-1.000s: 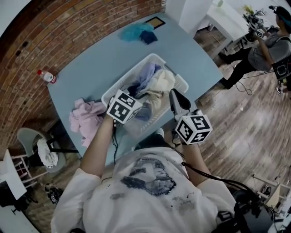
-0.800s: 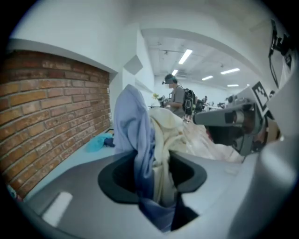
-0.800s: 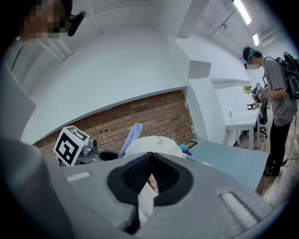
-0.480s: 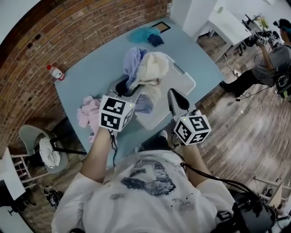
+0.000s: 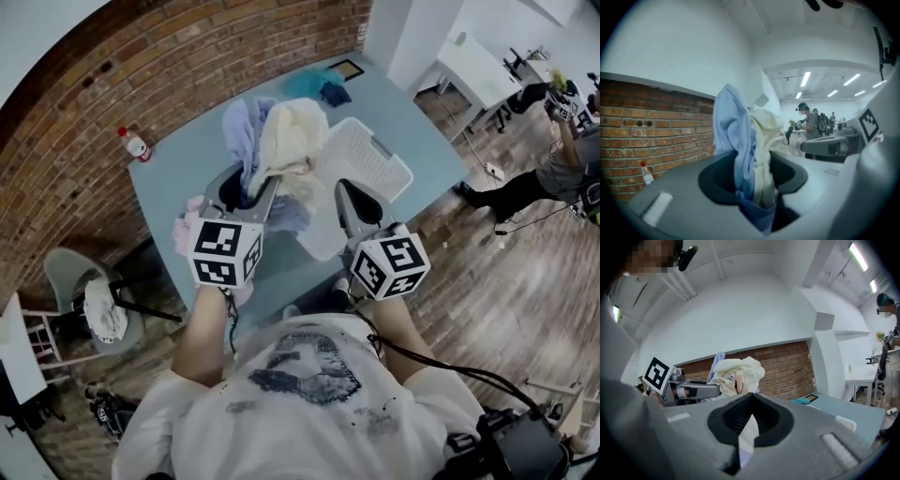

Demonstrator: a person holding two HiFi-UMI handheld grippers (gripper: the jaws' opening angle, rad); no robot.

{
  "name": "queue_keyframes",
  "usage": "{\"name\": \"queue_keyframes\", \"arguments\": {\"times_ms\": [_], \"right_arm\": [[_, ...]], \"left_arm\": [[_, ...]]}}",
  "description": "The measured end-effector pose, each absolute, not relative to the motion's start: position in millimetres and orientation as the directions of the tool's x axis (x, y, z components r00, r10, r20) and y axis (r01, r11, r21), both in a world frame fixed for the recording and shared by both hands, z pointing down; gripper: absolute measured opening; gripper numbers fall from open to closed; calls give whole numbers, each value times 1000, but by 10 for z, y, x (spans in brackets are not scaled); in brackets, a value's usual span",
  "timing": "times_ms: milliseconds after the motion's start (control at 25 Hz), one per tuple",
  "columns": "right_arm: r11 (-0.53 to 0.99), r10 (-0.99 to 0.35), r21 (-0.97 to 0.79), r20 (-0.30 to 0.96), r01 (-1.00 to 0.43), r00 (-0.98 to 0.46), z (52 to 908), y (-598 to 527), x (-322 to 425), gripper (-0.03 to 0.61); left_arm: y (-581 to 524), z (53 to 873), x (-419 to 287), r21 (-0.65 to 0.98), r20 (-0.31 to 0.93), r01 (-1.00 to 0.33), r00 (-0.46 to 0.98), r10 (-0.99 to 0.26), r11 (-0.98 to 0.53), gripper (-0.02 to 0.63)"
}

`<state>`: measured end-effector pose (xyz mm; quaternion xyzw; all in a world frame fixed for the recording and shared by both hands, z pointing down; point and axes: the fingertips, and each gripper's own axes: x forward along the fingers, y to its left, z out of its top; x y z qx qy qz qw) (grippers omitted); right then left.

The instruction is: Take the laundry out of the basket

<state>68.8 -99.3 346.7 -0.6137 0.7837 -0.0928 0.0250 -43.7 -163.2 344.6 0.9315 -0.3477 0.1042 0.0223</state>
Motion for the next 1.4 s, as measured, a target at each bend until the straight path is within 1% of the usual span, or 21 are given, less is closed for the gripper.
{"name": "queue_keyframes", "arguments": {"times_ms": [400, 800, 1400], "right_arm": [[292, -954, -145, 30, -945, -299, 3248, -939, 290, -3], [327, -942, -130, 35, -936, -334, 3259, -1004, 62, -3], [340, -936, -133, 47, -931, -348, 3291, -1078, 42, -3]], "left_arm": [[-1428, 3311, -935, -35, 157, -726, 675, -721, -687, 178], [-1434, 3372, -1243, -28, 163, -762, 635, -755, -646, 178], [-1471, 3479, -1289, -28, 195, -770, 621, -759, -638, 178]]}}
